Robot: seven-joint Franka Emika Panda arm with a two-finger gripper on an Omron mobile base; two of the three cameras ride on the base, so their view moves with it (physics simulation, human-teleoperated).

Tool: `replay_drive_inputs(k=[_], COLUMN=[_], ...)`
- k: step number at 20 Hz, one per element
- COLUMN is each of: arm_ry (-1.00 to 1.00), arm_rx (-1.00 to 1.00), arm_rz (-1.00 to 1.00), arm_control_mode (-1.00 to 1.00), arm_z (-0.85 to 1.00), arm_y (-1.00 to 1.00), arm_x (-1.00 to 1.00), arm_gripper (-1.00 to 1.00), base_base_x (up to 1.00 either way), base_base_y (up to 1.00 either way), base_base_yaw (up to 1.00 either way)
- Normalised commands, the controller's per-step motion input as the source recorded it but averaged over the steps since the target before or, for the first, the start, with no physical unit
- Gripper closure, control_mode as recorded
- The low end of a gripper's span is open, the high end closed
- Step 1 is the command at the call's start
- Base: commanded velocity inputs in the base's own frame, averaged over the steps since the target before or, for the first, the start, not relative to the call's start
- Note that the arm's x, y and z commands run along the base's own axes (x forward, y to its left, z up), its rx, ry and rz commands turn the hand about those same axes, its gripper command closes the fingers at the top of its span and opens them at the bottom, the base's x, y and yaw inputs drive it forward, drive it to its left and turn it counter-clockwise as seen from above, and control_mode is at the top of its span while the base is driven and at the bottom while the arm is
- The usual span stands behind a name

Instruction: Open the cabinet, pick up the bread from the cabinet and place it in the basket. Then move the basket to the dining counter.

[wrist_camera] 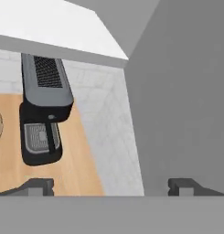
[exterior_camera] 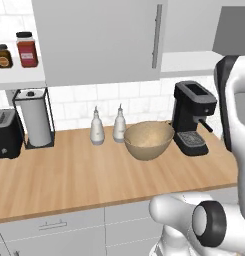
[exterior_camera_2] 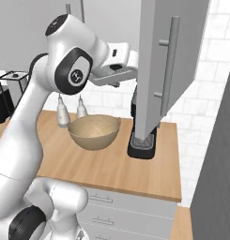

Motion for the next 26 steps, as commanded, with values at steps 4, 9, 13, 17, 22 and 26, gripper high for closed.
replay_drive_inputs(k=[4,9,13,17,22,26], arm_ry=[-0.06,-0.09,-0.1,-0.16,-0.1,0.0], arm_rx=[0.12,0.22,0.27,0.09,0.0,0.03], arm_rz=[0.06,0.07,0.06,0.03,0.01,0.12], arm_control_mode=[-1.0,-1.0,-1.0,-1.0,-1.0,-1.0], arm_z=[-0.13,0.0,0.0,0.23,0.34,0.01], arm_y=[1.0,1.0,1.0,1.0,0.65,0.07], arm_x=[0.01,0.29,0.43,0.62,0.95,1.0], arm_gripper=[-1.0,-1.0,-1.0,-1.0,-1.0,-1.0], base_base_x=[0.0,0.0,0.0,0.0,0.0,0.0], base_base_y=[0.0,0.0,0.0,0.0,0.0,0.0], base_base_yaw=[0.0,0.0,0.0,0.0,0.0,0.0])
